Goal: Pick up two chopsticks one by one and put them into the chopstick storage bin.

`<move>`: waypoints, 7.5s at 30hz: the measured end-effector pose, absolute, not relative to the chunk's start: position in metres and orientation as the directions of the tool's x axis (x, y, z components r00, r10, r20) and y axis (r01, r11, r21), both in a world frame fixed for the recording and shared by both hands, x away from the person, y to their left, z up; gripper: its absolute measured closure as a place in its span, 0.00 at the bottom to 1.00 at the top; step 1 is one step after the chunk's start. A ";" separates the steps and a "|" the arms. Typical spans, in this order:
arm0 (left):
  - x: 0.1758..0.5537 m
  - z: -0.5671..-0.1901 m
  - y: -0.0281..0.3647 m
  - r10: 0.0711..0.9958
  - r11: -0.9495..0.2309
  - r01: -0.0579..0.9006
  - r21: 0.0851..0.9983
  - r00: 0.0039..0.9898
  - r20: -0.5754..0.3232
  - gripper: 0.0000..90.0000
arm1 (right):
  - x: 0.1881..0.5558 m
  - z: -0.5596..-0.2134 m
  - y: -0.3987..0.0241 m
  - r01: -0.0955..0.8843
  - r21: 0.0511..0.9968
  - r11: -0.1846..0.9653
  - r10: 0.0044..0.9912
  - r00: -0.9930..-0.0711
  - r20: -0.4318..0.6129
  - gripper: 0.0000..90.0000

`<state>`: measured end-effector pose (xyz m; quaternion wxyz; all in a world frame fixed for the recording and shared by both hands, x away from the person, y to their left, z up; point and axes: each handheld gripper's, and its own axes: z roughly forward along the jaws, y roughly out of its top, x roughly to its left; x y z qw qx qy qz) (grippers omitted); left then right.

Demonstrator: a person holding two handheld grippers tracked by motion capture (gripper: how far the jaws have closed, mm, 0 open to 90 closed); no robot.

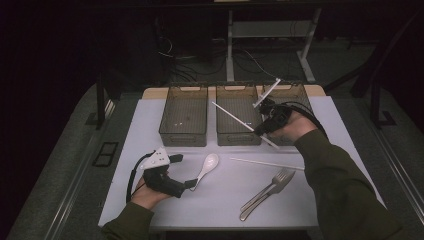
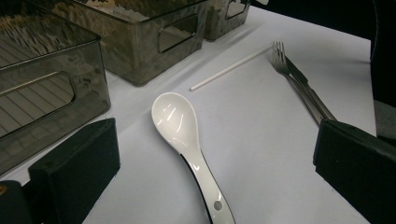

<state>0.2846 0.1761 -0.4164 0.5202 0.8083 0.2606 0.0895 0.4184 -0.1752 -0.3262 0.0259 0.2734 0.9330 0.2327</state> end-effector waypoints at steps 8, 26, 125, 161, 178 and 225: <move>0.285 -0.417 0.175 0.520 -0.335 0.328 0.883 0.846 -0.117 0.00 | 0.434 -0.317 -0.144 0.508 0.470 0.722 0.540 -0.838 0.077 0.93; 0.287 -0.417 0.178 0.517 -0.320 0.330 0.888 0.847 -0.128 0.00 | 0.468 -0.309 -0.061 0.519 0.505 0.690 0.543 -0.832 0.113 0.93; 0.285 -0.417 0.182 0.507 -0.317 0.340 0.886 0.849 -0.145 0.00 | 0.479 -0.324 -0.039 0.453 0.620 0.641 0.498 -0.860 0.114 0.49; 0.285 -0.421 0.181 0.521 -0.341 0.358 0.869 0.841 -0.142 0.00 | 0.386 -0.322 -0.174 0.346 0.686 0.640 0.431 -0.901 0.052 0.62; 0.286 -0.422 0.180 0.525 -0.348 0.362 0.865 0.839 -0.140 0.00 | 0.363 -0.351 -0.229 0.369 0.608 0.703 0.456 -0.890 0.014 0.81; 0.286 -0.422 0.179 0.520 -0.353 0.360 0.864 0.843 -0.139 0.00 | 0.382 -0.420 -0.248 0.336 0.214 0.917 0.336 -0.941 0.037 0.88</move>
